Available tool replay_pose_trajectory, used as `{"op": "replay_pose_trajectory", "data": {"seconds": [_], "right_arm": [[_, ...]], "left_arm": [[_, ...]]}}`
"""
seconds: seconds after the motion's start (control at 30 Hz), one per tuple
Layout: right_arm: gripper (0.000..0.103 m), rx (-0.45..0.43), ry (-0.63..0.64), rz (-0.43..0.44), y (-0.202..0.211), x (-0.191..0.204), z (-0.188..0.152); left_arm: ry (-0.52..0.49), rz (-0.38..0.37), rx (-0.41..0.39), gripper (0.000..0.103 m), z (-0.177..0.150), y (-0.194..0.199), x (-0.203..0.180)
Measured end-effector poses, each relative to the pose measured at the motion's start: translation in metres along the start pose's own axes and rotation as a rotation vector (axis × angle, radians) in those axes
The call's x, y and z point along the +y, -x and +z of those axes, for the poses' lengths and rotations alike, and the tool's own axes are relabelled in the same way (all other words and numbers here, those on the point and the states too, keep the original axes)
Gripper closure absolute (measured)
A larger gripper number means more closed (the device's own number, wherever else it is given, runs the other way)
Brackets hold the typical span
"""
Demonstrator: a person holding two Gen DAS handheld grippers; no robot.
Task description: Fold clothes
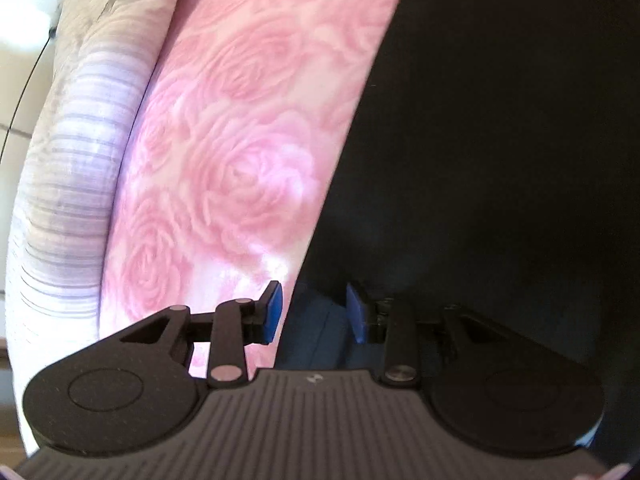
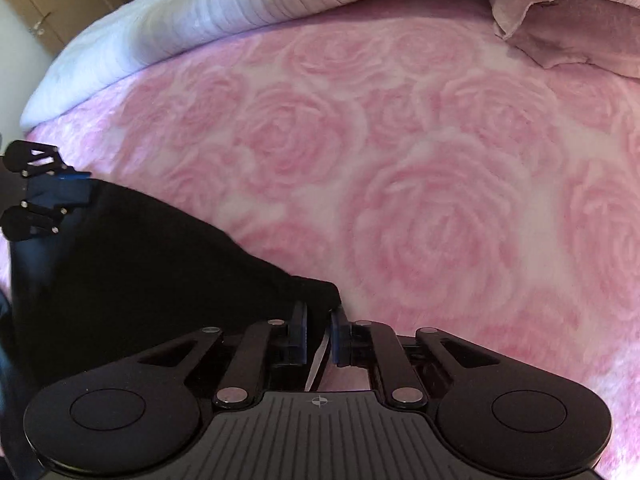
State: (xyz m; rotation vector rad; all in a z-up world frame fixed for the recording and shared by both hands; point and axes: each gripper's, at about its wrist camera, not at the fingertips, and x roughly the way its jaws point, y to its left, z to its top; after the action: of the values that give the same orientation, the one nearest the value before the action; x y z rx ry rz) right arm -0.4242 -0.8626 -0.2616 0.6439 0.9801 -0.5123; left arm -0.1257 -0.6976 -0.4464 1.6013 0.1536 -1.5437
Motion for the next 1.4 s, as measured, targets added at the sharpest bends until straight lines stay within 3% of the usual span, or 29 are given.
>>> {"op": "replay_pose_trajectory", "data": {"seconds": [0.1,0.13,0.2,0.27,0.37,0.57,0.7,0.73,0.8,0.9,1.13,1.3,1.4], "right_arm": [[0.090,-0.021,-0.058,-0.001,0.002,-0.006,-0.006],[0.076,-0.041,-0.076,-0.025,0.009,-0.006,-0.009],[0.063,-0.086,-0.105,-0.087,0.027,-0.002,-0.017],[0.063,-0.129,-0.144,-0.124,0.050,0.004,-0.029],[0.063,-0.151,-0.196,-0.081,0.088,0.025,-0.065],[0.063,-0.036,-0.197,0.038,0.114,0.079,-0.144],[0.063,0.029,-0.198,0.062,0.094,0.089,-0.164],[0.067,0.050,-0.209,0.059,0.087,0.088,-0.165],[0.087,0.076,-0.219,0.049,0.079,0.088,-0.165],[0.101,0.074,-0.182,0.026,0.090,0.098,-0.159],[0.101,-0.018,-0.117,0.041,0.107,0.100,-0.126],[0.101,0.049,-0.083,0.037,0.058,0.087,-0.123],[0.096,0.044,-0.086,-0.001,0.065,0.084,-0.125]], "left_arm": [[-0.012,0.008,0.000,0.071,0.000,0.003,-0.001],[-0.007,0.011,0.005,0.071,-0.001,0.005,0.001],[0.032,0.017,0.008,0.071,-0.001,0.015,0.004],[0.106,0.002,-0.012,0.071,0.000,0.032,0.007],[0.173,-0.069,-0.082,0.071,0.007,0.066,-0.008],[0.132,-0.238,-0.187,0.070,0.027,0.115,-0.077],[0.082,-0.305,-0.196,0.070,0.037,0.124,-0.126],[0.073,-0.300,-0.193,0.071,0.037,0.124,-0.135],[0.070,-0.275,-0.187,0.072,0.038,0.128,-0.146],[0.115,-0.264,-0.182,0.072,0.039,0.133,-0.146],[0.138,-0.232,-0.192,0.070,0.047,0.132,-0.144],[0.178,-0.228,-0.131,0.070,0.043,0.121,-0.142],[0.224,-0.196,-0.106,0.070,0.022,0.131,-0.129]]}}
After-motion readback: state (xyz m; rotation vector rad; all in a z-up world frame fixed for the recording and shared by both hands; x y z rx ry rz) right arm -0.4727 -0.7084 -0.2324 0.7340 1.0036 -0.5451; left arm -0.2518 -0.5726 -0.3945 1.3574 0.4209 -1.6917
